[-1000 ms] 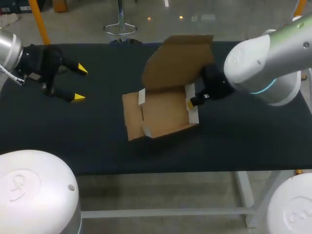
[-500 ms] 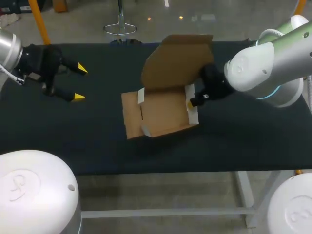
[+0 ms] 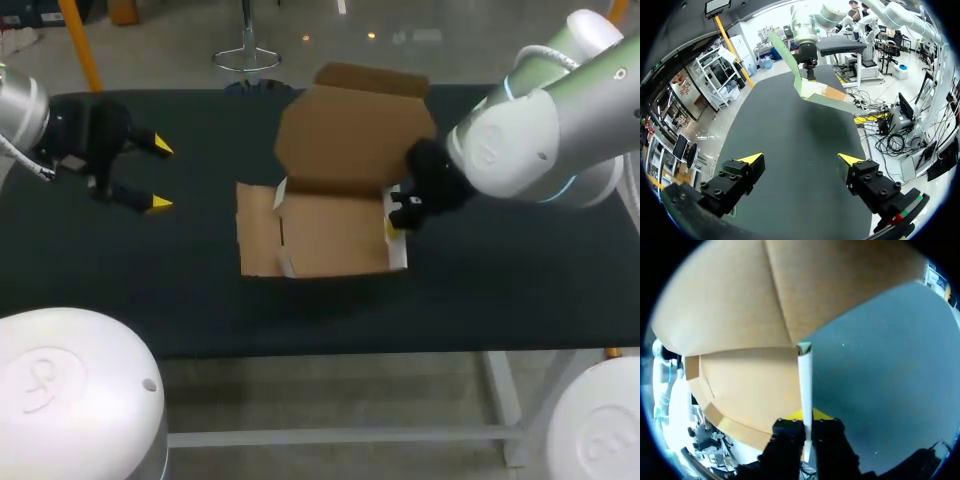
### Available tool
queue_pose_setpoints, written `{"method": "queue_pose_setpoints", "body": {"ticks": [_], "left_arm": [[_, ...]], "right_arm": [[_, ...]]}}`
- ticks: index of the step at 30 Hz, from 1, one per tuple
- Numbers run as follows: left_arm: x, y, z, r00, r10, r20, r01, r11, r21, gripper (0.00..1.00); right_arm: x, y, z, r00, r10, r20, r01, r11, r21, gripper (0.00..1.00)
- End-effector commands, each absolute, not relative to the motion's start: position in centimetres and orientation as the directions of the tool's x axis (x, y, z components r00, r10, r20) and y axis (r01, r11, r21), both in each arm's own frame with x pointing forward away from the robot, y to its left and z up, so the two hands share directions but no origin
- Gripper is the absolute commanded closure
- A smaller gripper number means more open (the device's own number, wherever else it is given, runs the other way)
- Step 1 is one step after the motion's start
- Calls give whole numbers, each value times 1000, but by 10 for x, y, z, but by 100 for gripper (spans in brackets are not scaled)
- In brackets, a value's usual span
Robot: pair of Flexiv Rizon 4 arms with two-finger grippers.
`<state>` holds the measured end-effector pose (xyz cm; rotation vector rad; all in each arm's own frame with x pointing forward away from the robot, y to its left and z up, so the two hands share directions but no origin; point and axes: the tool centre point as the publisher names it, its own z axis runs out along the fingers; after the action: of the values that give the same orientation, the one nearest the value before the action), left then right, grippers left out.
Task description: Assemble the packaging by folding the flat box into shape, placing the metal phone stand inside, and closing the box properly
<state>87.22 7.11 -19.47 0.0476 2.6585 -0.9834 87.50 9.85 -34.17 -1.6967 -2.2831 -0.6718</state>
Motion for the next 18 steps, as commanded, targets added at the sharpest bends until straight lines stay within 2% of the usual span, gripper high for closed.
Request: {"method": "queue_pose_setpoints", "body": {"ticks": [1,10,18], "left_arm": [[866,72,-198,-947,-90,-309,130,773,-622,0],[865,74,-206,-945,-75,-319,134,801,-584,0],[865,74,-206,-945,-75,-319,134,801,-584,0]], "right_arm": [[862,96,-337,-233,925,300,964,178,200,100],[834,81,-353,-74,960,270,993,46,108,100],[834,81,-353,-74,960,270,993,46,108,100]]}}
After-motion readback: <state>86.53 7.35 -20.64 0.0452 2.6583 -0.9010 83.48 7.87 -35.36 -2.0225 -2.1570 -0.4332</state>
